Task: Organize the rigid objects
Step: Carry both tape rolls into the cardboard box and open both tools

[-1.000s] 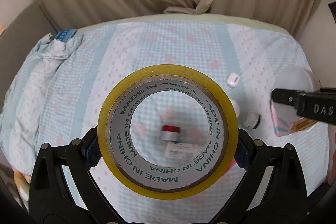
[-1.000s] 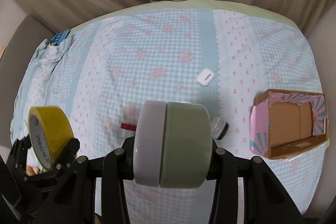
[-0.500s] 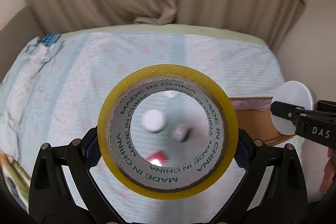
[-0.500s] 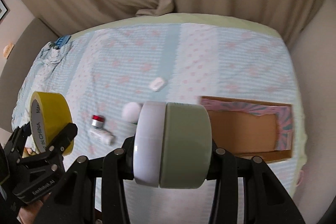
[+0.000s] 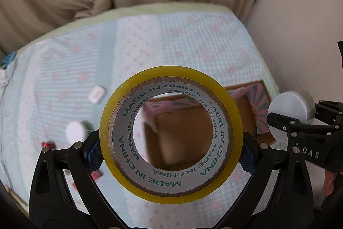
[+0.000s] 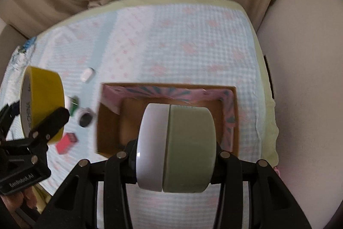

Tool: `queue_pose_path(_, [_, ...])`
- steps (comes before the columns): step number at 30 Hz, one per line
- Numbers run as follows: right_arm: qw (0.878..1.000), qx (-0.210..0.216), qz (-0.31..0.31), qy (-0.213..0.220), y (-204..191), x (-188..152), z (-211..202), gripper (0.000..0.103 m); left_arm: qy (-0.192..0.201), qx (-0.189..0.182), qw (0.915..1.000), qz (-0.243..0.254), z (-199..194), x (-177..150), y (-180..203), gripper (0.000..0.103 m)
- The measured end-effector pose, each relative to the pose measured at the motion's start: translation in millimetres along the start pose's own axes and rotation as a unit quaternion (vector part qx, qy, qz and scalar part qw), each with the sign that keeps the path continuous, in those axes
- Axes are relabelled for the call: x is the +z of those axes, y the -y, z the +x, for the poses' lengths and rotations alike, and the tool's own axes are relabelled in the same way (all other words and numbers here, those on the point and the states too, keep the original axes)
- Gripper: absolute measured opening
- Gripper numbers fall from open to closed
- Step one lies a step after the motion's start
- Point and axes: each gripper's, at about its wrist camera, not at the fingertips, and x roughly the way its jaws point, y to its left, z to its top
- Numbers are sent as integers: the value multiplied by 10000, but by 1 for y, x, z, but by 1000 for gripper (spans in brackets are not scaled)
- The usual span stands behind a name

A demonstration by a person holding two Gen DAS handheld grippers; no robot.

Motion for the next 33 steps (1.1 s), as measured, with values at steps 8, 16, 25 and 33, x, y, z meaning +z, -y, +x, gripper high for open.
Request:
queue_pose_path(8, [9976,3,-202,-666,43,-5,92,40,-737,-74,9972,114,115,5,27,97])
queue_pose_path(16, [9916,78,-769,-1042,34,-11,150,40,-1234,-41,9918,324,181,-10,34,97])
queue_pose_path(25, [9823,94,-1472,-1155,13,-31,173,40,-1545,27,9856,682,202,-29,34,96])
queue_pose_path(33, [9823,63,-1570,-1019,25,-46,157,40,-1225,-53,9855,1168,178,-25,53,97])
